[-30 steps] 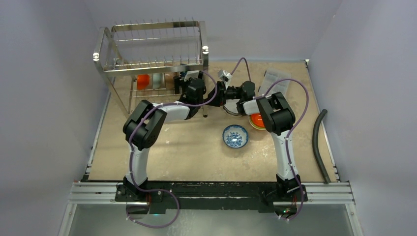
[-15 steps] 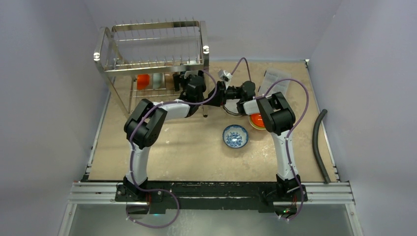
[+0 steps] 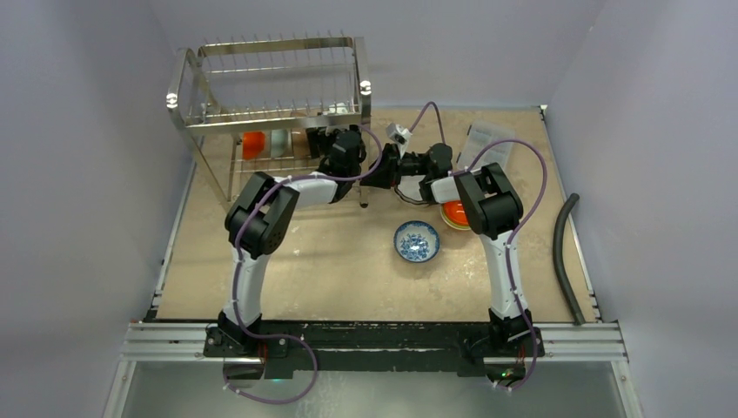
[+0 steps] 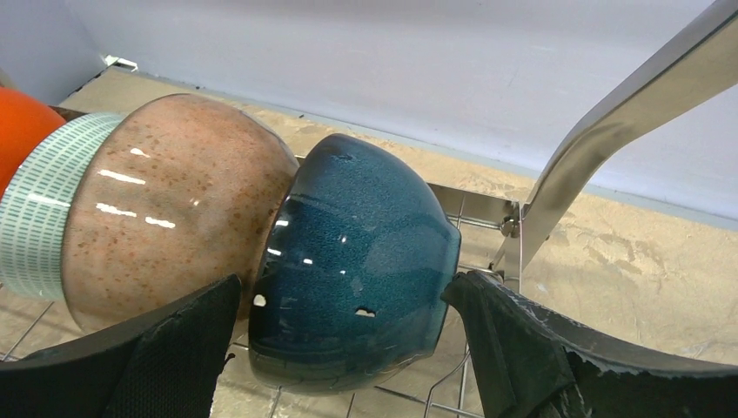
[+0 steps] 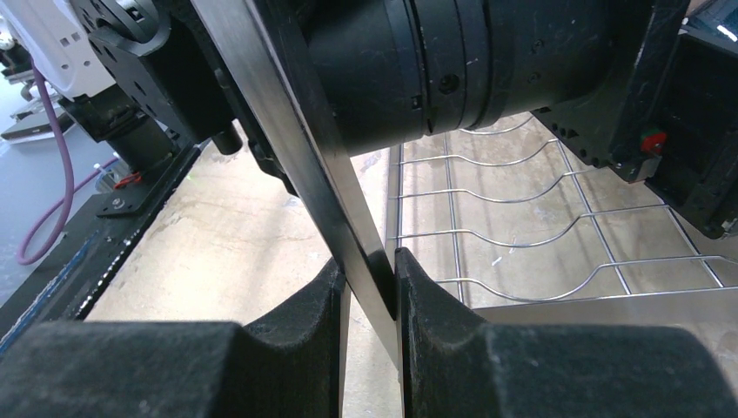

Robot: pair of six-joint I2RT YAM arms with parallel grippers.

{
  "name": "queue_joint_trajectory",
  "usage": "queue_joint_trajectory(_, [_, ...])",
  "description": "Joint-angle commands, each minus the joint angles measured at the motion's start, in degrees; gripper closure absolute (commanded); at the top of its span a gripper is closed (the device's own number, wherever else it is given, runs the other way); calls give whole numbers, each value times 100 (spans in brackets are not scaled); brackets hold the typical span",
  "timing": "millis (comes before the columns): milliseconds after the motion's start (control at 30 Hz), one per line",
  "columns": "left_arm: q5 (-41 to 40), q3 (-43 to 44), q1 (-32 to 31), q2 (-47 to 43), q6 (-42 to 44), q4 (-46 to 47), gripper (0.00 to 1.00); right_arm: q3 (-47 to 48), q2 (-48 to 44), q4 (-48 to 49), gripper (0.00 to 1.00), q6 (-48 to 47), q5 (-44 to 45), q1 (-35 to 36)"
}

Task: Unload the bowls from the dish rack
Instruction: Pick up the bowl from the dish rack.

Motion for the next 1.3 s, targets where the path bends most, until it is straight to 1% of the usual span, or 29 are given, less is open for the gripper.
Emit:
queue_joint_trajectory(0, [-67, 343, -190, 395, -92, -762, 7, -12, -212, 2921, 100, 468, -324, 435])
queue_joint_trajectory(200, [-263, 486, -200, 517, -125, -1011, 7, 6, -194, 2917, 100, 482, -324, 450])
queue_joint_trajectory(333, [-188, 462, -191, 496, -184, -1040, 7, 6, -194, 2916, 100, 482, -324, 454])
queue_joint_trajectory(667, [-206, 439, -153, 478, -277, -1359, 13, 2, -199, 2923, 100, 486, -317, 471])
queue_joint_trajectory(867, [105, 382, -54, 332, -613, -1696, 13, -3, -185, 2920, 100, 483, -315, 480])
queue_joint_trajectory(1000, [401, 521, -24, 310, -777, -2024, 14, -11, -185, 2923, 100, 477, -298, 480])
queue_joint_trajectory(1267, [525, 668, 10, 259, -856, -2440, 18, -20, -212, 2916, 100, 477, -298, 480])
